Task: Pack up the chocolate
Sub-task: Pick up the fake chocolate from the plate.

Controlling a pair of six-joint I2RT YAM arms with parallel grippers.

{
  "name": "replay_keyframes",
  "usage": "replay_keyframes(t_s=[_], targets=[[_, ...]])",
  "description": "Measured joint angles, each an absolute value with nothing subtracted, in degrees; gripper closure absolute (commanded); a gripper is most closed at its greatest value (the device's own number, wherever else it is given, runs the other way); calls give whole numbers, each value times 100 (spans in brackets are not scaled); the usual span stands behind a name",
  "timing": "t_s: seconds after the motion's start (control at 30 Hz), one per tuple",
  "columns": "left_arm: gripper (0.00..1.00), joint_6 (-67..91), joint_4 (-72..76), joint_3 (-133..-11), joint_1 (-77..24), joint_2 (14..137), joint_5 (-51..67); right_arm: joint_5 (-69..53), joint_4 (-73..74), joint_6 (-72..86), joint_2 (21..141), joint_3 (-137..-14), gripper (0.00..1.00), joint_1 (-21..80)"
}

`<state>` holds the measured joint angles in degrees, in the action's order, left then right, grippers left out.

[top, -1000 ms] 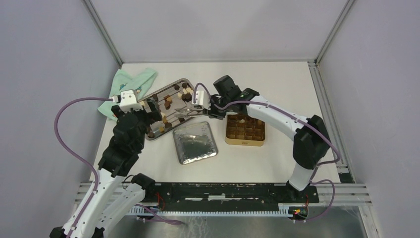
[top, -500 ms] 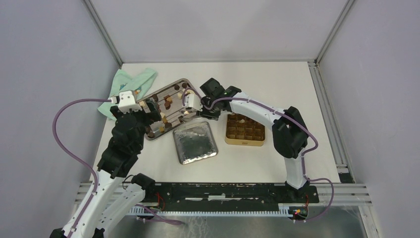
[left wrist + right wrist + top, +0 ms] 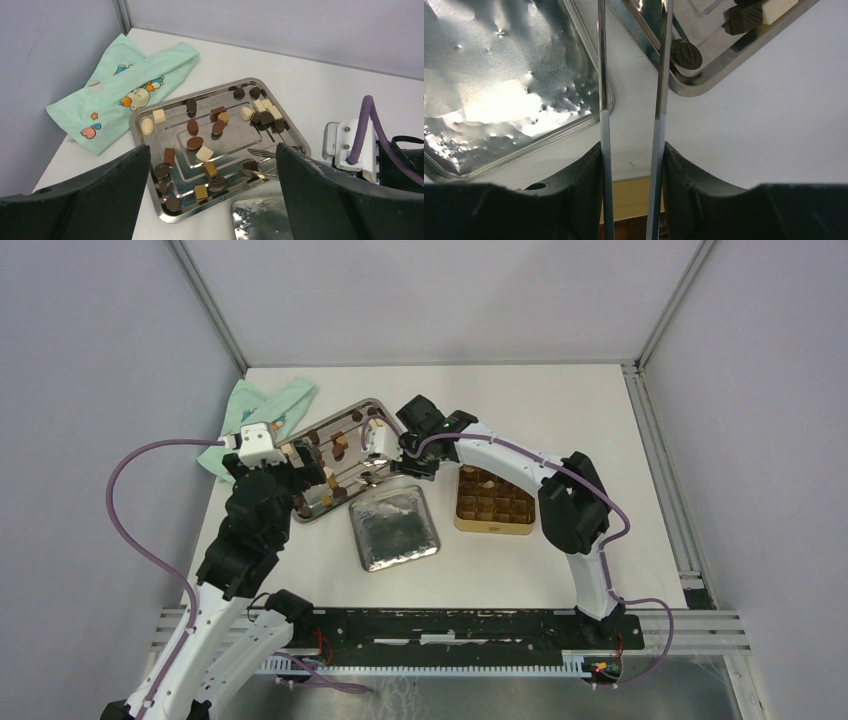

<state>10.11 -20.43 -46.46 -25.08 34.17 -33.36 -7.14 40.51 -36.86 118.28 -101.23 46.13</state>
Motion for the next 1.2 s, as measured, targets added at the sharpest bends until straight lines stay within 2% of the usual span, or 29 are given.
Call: replay_keyframes(t_s=[0.23,0.53,0.73,0.97,1.2], targets=[[0,1011,-2043,-4646,-2508,3417,-3334,-655,4141,-3621,12018,-10307,58,4613],[0,1011,-2043,-4646,-2508,3417,-3332,-633,4174,-3586,12020,-10307,87,4613],[0,1011,-2043,-4644,-2506,3417,-3330,-668,4176,-3575,11985,-10307,99,4613],[0,1011,-2043,-4644,-2482,3417,-3328,-858,4200,-3551,11620,-10278,100,4611],[0,1011,-2043,-4644,-2482,3417,-3330,-1315,4071,-3546,10460,-9507,100,4534]])
